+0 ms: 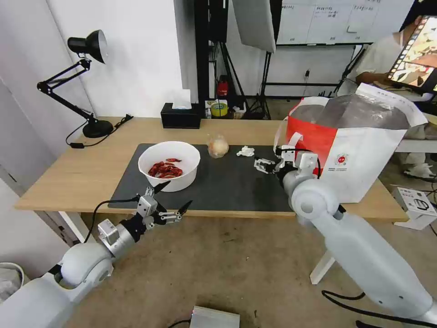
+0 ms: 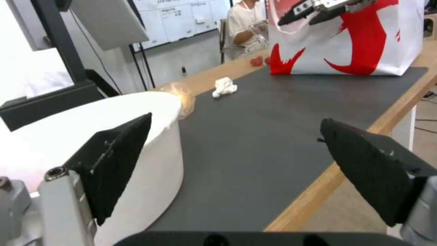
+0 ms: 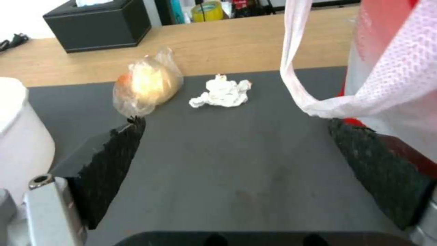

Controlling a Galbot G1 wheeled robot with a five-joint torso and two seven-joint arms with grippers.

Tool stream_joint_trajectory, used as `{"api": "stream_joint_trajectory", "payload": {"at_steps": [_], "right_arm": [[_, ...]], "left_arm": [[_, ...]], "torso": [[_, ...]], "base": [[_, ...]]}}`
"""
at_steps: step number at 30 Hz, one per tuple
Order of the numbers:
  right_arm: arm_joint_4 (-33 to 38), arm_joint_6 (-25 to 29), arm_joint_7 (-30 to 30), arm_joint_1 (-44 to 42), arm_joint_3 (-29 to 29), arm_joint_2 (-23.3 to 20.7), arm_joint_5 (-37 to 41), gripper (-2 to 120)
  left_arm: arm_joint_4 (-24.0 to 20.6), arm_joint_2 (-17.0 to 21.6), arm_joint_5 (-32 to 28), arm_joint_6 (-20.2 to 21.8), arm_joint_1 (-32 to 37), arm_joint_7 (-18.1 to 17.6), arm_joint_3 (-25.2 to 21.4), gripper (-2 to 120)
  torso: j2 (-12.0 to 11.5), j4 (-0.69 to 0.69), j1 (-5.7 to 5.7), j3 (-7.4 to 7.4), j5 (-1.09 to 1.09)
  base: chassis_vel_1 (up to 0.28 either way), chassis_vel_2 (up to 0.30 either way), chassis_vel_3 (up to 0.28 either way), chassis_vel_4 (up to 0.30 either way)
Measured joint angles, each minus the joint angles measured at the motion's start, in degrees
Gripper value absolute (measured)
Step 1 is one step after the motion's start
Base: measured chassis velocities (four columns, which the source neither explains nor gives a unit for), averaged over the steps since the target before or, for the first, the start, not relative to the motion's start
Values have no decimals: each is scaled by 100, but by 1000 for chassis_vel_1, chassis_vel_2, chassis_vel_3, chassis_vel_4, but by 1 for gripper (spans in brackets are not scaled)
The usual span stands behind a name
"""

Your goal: Pick up the trash from the table and place it into the takeout bag.

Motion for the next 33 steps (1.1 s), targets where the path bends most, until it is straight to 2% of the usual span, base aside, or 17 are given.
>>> {"api": "stream_joint_trajectory", "payload": {"at_steps": [10, 13, 23, 33], "right_arm": [[-502, -159, 533, 552, -326, 389, 149, 100], [-851, -185, 650, 760, -459, 643, 185, 100], [-1949, -197, 828, 1225, -697, 1236, 29, 100], [-2707, -158, 787, 1588, -775, 1459, -170, 100]], "left_arm": [[12, -17, 5, -2, 18, -2, -17, 100], [17, -14, 5, -6, 23, -2, -38, 100], [39, -120, 44, -33, 196, 2, -129, 100], [73, -167, 48, -75, 250, 9, -197, 100]], "torso": [[0, 0, 0, 0, 0], [0, 0, 0, 0, 0], [0, 1, 0, 0, 0], [0, 0, 0, 0, 0]], "base": [[0, 0, 0, 0], [0, 0, 0, 0], [0, 0, 0, 0], [0, 0, 0, 0]]}}
